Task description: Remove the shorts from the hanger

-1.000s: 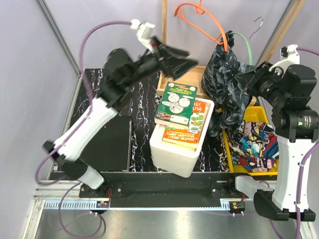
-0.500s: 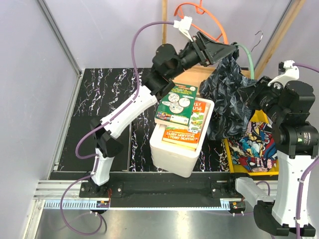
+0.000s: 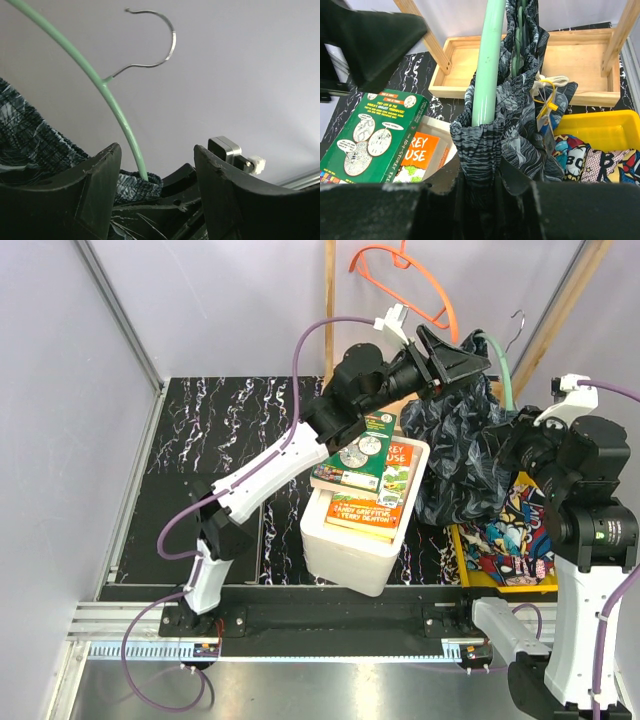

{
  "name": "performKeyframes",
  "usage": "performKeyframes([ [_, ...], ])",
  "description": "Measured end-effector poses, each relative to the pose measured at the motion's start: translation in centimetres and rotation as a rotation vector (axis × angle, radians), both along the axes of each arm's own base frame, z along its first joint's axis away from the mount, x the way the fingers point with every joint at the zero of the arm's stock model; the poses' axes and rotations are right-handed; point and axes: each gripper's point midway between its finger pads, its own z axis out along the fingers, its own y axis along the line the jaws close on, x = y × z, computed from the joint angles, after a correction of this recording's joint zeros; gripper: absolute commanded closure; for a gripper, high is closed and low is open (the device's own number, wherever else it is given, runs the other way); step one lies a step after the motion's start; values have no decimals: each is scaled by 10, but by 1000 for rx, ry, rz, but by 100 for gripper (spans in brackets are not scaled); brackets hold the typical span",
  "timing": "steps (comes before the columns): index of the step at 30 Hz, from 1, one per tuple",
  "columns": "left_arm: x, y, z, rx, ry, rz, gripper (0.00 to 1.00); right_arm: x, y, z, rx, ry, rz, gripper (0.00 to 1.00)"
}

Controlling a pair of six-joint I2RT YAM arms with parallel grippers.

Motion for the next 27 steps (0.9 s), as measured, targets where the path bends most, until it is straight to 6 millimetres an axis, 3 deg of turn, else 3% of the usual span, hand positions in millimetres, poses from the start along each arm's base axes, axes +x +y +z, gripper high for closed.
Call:
performKeyframes([
  [4,6,-13,-11,-7,52,-21,38,1,2,1,-6,-4,15,100],
  [10,9,-36,-44,21,130,-52,39,-5,12,2,0,-15,74,100],
  [20,2,-44,-43,-12,160,-86,41,-18,17,0,-4,-32,108,100],
  [24,-1,-48,-44,-23,165,-97,56,-20,18,-5,-3,-22,117,100],
  [25,-1,-48,-44,-27,163,-98,67,-21,19,-7,-3,-16,121,100],
  [27,-4,-49,-40,-43,159,-105,77,-21,19,-9,-2,-6,126,100],
])
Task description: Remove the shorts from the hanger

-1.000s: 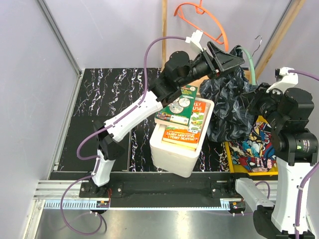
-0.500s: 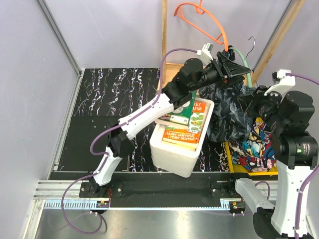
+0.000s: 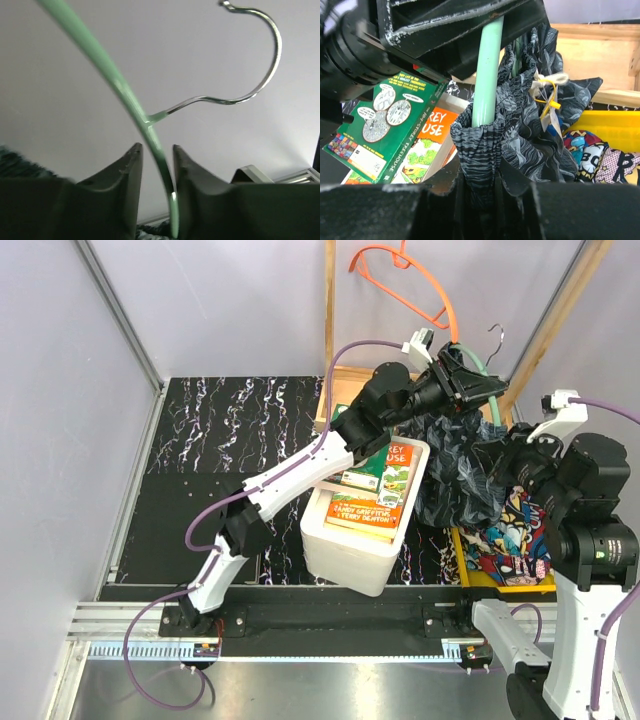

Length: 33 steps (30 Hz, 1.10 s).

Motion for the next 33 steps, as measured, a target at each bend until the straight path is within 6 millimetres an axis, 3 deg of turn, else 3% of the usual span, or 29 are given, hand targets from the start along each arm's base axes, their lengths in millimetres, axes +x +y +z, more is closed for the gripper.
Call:
performKeyframes([
  [1,-1,0,3,-12,-7,-1,83,-1,0,-2,0,9,3,100],
  [2,-2,0,5,-22,-12,-5,98,-1,1,-3,1,14,6,94],
  [4,-3,1,9,-41,9,-14,100,-1,1,-3,0,15,4,76],
  [6,-5,2,15,-66,22,-29,100,-3,0,-9,2,42,-2,45],
  [9,-9,1,18,-74,0,-33,100,-2,-6,-1,42,45,-62,29],
  [12,-6,-3,9,-59,2,-31,100,-3,-12,24,88,-1,-123,30],
  [15,-2,-8,-3,-43,13,-31,100,-8,-17,55,125,-68,-162,38],
  [18,0,-12,-12,-27,25,-30,100,-12,-19,70,151,-106,-183,44],
  [21,0,-13,-12,-27,31,-31,100,-10,-19,66,166,-89,-191,44],
  [27,0,-12,-9,-40,33,-33,100,-2,-19,35,164,7,-204,43],
  [30,0,-12,-8,-48,37,-36,100,-1,-19,28,162,31,-206,51],
  [32,0,-11,-7,-56,38,-37,100,0,-19,27,161,33,-206,67],
  [33,0,-11,-7,-59,40,-38,100,0,-20,27,161,35,-207,70],
])
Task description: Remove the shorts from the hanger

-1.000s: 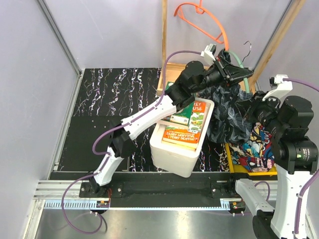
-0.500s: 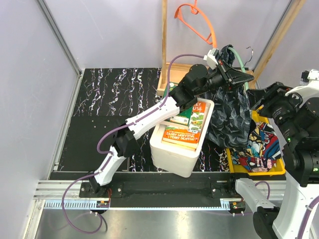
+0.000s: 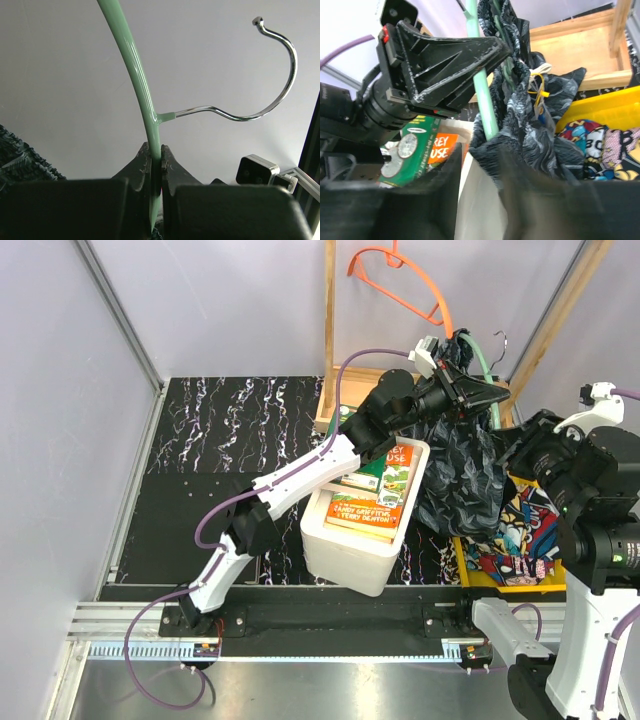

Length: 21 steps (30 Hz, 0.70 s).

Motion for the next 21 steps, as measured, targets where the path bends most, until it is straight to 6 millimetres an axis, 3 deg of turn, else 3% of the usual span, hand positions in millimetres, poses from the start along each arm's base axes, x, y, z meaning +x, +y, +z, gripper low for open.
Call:
performKeyframes([
  [3,1,0,0,-2,3,1,100,1,-2,-1,-3,3,-11,83],
  [6,2,0,-2,0,4,1,100,1,-3,-2,-5,3,-15,87],
  [8,2,0,-2,1,7,0,100,1,-3,-3,-4,5,-15,83],
  [9,2,0,-2,1,7,0,100,1,-3,-4,-4,7,-15,74],
  [10,2,0,-2,1,8,0,100,1,-3,-4,-3,8,-15,57],
  [11,2,0,-2,1,8,0,100,0,-3,-5,-1,9,-15,51],
  [18,1,0,-1,-5,6,-1,100,0,-4,-5,-6,6,-20,49],
  [21,1,0,-1,-6,5,-1,100,0,-4,-5,-8,6,-21,62],
])
